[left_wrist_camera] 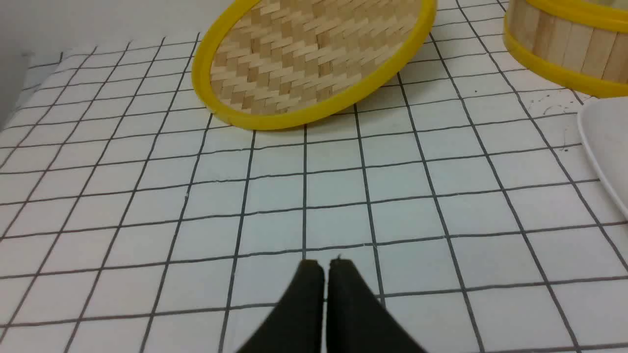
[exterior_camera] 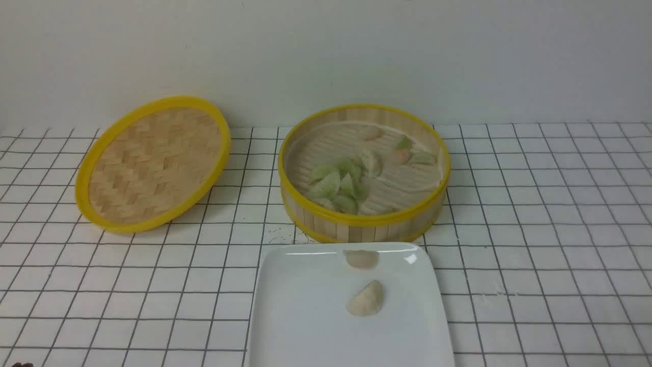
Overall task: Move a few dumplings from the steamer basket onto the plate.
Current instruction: Use the left arm to grab a dumpling from the steamer
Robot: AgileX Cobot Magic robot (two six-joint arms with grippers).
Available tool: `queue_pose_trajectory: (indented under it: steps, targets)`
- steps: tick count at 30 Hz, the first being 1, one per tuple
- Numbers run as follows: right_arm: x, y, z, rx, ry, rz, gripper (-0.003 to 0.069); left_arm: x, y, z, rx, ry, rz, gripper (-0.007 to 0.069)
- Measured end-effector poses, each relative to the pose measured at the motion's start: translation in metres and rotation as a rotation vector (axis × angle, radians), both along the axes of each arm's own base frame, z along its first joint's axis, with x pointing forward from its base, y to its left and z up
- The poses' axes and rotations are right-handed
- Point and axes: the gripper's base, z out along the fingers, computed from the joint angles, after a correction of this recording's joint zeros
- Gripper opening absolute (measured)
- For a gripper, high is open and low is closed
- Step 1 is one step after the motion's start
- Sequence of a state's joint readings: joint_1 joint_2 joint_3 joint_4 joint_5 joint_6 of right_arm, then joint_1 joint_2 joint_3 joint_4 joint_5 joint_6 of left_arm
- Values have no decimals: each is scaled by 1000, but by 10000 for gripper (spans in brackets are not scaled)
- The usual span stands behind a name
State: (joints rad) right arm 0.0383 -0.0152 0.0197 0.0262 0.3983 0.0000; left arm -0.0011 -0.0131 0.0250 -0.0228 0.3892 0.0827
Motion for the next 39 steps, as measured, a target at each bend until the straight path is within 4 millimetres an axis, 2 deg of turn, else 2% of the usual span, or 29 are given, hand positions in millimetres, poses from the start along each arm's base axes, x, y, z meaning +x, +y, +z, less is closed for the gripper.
queue_pose_trajectory:
  steps: [28,30,32,33,35,39]
  targets:
    - [0,0,0,0,-1,0,-10,1,1,1,24,-21,4,-6]
    - [0,0,0,0,-1,0,-10,2,-1,7,-80,-94,16,-6]
    - [0,0,0,0,-1,0,-10,4,-2,17,-288,-200,40,-6]
    - [0,0,0,0,-1,0,-10,4,-2,17,-301,-199,40,-6]
    - [0,0,0,0,-1,0,-10,5,0,30,-591,-331,79,-6]
    - [0,0,0,0,-1,0,-10,3,6,42,-833,-470,125,-6]
